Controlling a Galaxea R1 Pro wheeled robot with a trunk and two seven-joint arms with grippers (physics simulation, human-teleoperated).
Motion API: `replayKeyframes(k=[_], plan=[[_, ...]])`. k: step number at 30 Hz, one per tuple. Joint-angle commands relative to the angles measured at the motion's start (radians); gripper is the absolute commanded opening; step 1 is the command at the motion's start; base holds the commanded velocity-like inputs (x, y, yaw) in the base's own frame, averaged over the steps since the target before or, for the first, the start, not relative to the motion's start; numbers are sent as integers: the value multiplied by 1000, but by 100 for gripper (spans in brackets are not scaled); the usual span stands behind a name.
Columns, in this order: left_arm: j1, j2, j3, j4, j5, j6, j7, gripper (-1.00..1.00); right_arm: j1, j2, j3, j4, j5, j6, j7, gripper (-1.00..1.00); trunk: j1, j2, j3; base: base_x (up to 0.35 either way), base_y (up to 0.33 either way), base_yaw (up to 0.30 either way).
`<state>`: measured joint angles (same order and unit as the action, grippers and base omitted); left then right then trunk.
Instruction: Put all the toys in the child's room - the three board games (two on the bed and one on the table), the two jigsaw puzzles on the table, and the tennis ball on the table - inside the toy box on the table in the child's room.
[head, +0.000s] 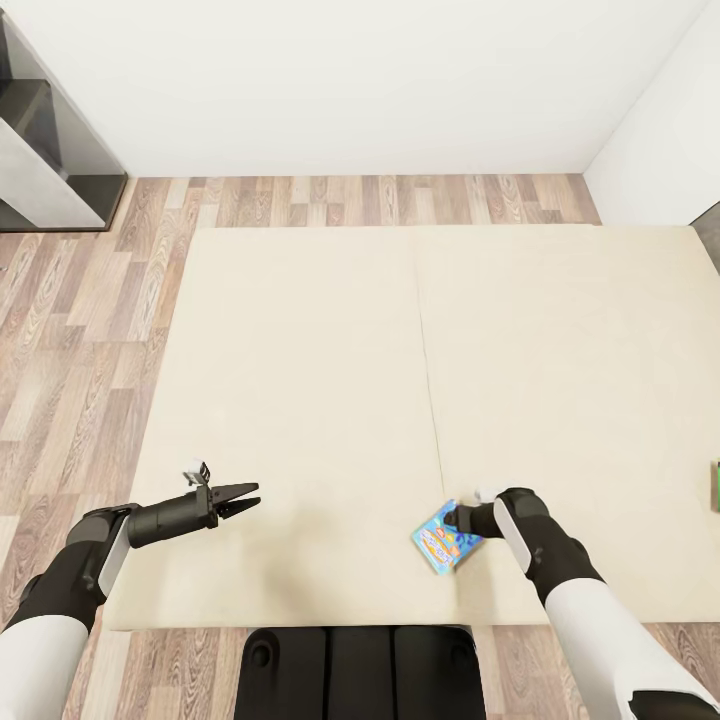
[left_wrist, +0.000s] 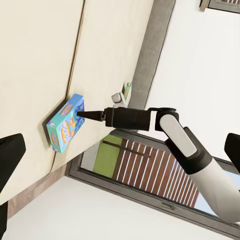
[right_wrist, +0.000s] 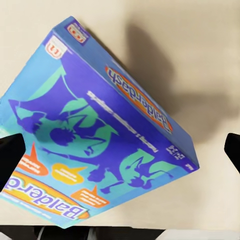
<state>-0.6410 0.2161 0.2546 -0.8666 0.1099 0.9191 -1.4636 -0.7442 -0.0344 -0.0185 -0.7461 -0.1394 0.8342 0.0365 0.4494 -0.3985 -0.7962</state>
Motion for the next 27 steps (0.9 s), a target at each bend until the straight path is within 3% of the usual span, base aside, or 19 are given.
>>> replayKeyframes(k=[1, 27], plan=[[0, 0, 0, 0, 1, 11, -3, 100, 0, 0, -2, 0, -2, 5, 3, 100, 1, -1, -1, 0, 0, 0], [0, -8, 0, 0, 1, 11, -3, 100, 0, 13, 0, 43, -2, 5, 8, 100, 1, -1, -1, 0, 0, 0]])
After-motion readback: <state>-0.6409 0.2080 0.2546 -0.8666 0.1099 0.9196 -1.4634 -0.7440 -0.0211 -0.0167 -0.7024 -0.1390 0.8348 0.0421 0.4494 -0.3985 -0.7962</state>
